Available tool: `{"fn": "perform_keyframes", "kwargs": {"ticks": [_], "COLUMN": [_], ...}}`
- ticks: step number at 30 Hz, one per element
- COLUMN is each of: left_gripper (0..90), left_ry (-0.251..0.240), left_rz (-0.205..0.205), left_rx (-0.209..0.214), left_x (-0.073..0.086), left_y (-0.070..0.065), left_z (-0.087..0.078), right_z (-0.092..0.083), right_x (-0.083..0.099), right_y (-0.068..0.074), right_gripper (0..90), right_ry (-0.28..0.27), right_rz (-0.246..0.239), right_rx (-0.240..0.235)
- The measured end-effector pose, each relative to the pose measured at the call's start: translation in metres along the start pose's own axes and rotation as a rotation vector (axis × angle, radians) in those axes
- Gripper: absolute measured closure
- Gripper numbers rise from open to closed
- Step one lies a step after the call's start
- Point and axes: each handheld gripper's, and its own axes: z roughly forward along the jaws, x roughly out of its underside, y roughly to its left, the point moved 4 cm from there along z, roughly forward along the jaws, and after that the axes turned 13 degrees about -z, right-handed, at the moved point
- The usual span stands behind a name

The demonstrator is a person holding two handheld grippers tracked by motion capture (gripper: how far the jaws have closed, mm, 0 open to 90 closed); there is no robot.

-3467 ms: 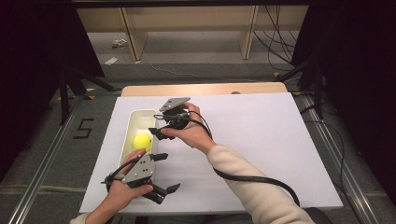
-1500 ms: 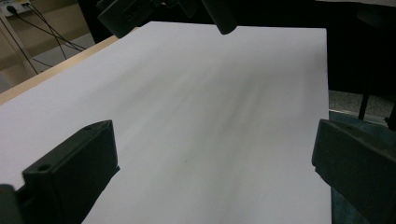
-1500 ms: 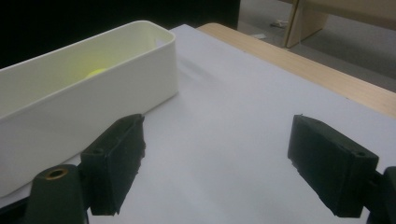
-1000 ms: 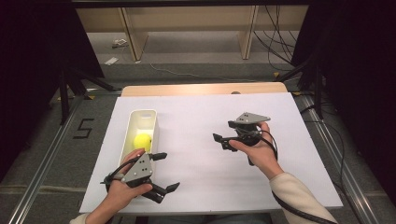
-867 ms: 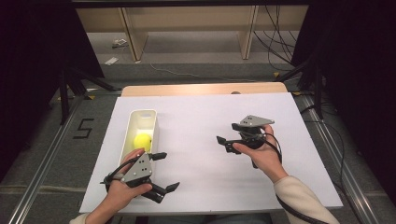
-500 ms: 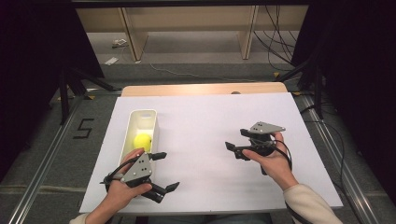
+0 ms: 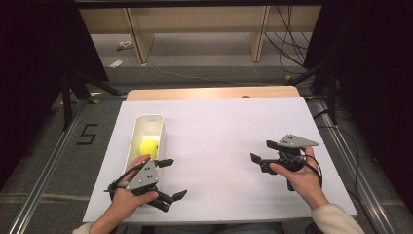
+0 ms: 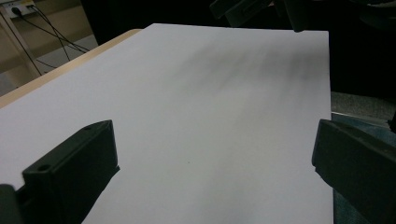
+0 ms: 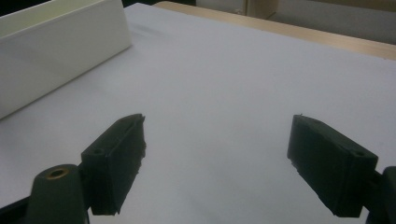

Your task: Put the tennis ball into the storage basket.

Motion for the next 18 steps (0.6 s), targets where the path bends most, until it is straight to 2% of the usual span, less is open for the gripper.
{"fn": "perform_keyframes", "kwargs": {"ticks": [9,18], "left_gripper": [0.0,0.0], "left_ry": [-0.002,-0.001], "left_rz": [-0.006,-0.005], "left_rx": [-0.001,0.000], "left_x": [0.000,0.000], "left_y": [0.001,0.001], "left_z": [0.000,0.000], "right_z": [-0.015,-0.015], "right_x": [0.009,0.013], "right_y": [-0.003,-0.005], "right_gripper": [19.7,19.6], "right_ry": [-0.008,-0.005], "right_rz": [0.016,0.021], "right_rx": [0.019,0.021]}}
